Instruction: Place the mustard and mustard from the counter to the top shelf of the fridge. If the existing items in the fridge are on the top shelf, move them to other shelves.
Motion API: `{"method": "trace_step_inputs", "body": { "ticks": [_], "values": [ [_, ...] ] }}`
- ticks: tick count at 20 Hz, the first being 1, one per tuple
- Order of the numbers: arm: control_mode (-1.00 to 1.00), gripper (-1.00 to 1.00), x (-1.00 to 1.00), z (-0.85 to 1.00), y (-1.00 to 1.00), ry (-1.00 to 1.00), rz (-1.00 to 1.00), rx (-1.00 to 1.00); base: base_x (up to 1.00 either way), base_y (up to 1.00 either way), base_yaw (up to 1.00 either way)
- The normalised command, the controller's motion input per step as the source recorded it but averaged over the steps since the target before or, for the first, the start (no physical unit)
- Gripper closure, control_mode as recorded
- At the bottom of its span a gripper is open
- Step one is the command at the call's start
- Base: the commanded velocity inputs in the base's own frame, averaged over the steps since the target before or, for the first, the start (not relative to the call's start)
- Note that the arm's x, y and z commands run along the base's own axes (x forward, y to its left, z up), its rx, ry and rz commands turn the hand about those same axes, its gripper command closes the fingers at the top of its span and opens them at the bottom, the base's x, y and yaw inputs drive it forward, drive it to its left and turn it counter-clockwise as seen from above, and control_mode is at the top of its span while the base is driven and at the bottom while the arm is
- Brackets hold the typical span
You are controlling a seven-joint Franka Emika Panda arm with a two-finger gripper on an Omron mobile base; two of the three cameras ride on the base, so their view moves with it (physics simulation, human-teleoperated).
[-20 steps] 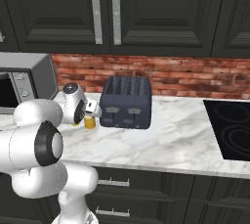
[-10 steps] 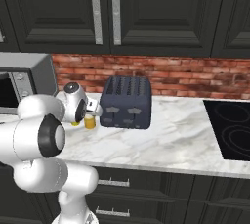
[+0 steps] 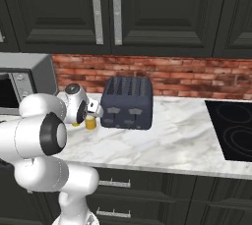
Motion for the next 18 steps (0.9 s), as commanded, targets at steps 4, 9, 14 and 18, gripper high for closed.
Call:
{"method": "trace_step_inputs", "body": {
  "ticks": [4,9,14,18],
  "values": [
    [-1.00,-1.00,0.06,-0.03,0.00,0.00,0.00,0.00,0.00,0.00,0.00],
    [-1.00,-1.00,0.10,-0.02,0.00,0.00,0.00,0.00,0.00,0.00,0.00],
    [-1.00,-1.00,0.14,0.00,0.00,0.00,0.00,0.00,0.00,0.00,0.00],
    [-1.00,1.00,0.11,-0.01,0.00,0.00,0.00,0.00,0.00,0.00,0.00]
  ]
}}
